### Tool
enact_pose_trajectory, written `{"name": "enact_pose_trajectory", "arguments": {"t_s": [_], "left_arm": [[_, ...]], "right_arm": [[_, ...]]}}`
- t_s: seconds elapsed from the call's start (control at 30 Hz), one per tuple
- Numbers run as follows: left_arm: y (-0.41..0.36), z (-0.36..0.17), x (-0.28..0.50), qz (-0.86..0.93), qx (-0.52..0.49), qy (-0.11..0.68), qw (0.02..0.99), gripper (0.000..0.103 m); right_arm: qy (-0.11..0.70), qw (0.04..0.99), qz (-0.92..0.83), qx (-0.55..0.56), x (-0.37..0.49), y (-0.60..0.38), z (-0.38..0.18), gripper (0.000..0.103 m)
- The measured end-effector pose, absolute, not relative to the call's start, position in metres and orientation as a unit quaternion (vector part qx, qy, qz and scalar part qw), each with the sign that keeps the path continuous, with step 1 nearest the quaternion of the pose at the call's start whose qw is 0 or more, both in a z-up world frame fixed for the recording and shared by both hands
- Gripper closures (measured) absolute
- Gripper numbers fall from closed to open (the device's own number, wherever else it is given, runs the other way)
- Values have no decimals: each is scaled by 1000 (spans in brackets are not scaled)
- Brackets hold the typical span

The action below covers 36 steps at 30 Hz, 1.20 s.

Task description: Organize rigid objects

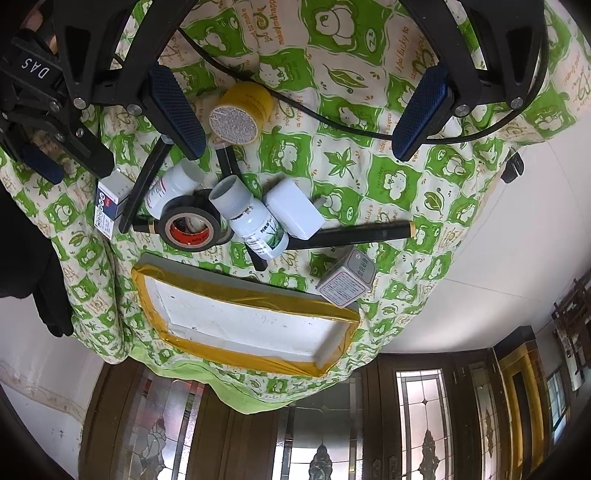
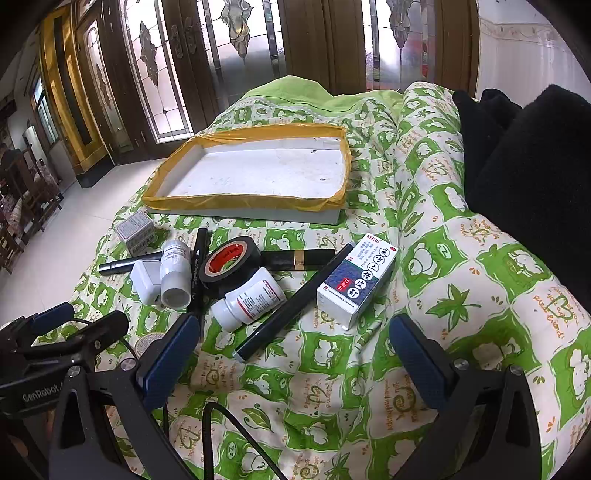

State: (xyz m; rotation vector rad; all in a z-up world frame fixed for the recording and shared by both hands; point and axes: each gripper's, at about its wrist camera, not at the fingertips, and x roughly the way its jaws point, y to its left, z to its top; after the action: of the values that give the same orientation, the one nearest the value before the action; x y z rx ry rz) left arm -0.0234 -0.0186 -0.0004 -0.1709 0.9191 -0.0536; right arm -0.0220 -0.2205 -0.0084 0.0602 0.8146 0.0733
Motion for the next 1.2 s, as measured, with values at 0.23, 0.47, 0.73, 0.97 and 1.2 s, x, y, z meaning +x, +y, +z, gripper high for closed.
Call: {"name": "enact_pose_trajectory", "arguments": {"t_s": [0.23,0.47,0.73,0.97,1.2], "left_arm": [[-23,-4,-23,-20,-48,450,892,1],[-27,-6,-24,-28,-35,450,892,3],[-53,-18,-24,-45,33,478,877,23],[-61,-25,-21,-59,56,493,866,46],[-68,-23,-28,-85,61,494,863,50]], "right_arm": [[396,917,35,30,-22,-220,-8,0],[397,917,34,35,-21,-221,-9,0],[395,917,24,58,-13,-238,-2,6],[401,914,27,65,-6,-243,-1,11],[436,893,65,88,6,-247,-4,18]]}}
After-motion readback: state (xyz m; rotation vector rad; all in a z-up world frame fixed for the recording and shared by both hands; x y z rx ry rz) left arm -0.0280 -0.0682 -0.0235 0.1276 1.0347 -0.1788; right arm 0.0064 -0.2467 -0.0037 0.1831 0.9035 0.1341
